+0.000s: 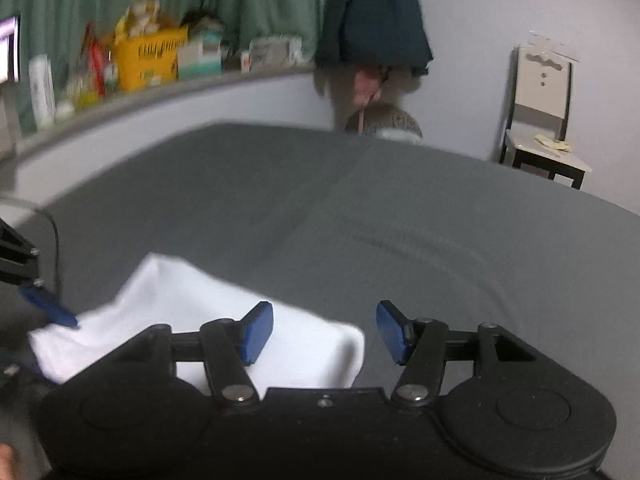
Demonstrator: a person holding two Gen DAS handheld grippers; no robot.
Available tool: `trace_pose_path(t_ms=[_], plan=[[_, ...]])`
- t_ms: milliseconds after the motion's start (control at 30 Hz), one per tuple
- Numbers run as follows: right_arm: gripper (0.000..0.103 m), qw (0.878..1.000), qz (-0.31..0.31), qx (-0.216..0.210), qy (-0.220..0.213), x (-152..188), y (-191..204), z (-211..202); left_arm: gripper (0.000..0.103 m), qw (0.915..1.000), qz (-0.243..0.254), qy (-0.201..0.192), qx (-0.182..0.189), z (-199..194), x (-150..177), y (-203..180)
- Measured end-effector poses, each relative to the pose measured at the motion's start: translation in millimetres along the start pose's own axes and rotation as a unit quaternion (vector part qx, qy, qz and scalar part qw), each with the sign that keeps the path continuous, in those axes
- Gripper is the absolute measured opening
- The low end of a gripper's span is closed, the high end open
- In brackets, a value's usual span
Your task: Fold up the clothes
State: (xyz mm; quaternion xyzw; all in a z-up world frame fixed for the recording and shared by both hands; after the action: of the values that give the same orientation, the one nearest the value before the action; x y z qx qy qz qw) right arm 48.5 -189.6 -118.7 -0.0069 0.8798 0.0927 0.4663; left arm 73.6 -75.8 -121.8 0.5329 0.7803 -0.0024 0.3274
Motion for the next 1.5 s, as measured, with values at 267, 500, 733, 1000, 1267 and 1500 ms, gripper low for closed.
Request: trace_pose_path(t_ms=[267, 500, 733, 1000, 1267, 1500], plan=[[0.103, 0.999, 0.026, -0.029, -0.007, 8, 26, -86, 0.091, 0.9718, -0.187, -0.101, -0.103, -100, -17, 63], [0.103, 0.993, 0.109, -0.032, 0.018, 24, 48, -118, 0.094, 0.9372, -0.321, -0.105, -0.086, -147, 2, 53], [0.103, 0.994, 0.11, -0.005, -0.008, 32, 73, -136, 0.095, 0.924, -0.339, -0.085, -0.156, -145, 25, 26], [0.103, 0.983, 0.146, -0.083, 0.08, 46, 70, -111, 0.095, 0.9007, -0.352, -0.057, -0.248, -115, 5, 3], [0.103, 0.966, 0.231, -0.06, 0.099, 63, 43, -98, 0.095, 0.9162, -0.35, 0.027, -0.193, -99, -2, -12], [0.103, 0.989, 0.136, 0.002, 0.062, 63, 44, -96, 0.095, 0.9371, -0.304, 0.018, -0.17, -88, -9, -1]])
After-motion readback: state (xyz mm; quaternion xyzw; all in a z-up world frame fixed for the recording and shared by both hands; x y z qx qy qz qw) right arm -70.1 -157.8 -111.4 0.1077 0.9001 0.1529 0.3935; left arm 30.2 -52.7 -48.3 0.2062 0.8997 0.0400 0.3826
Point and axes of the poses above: each gripper's, at about its wrist camera, not at the fingertips, and z roughly the way its jaws point, y to its left, x to its underside, the point moved 5 cm from there along z, roughly the way its jaws point, and after that the axes turned 13 degrees about -x, right-handed, at the moved point
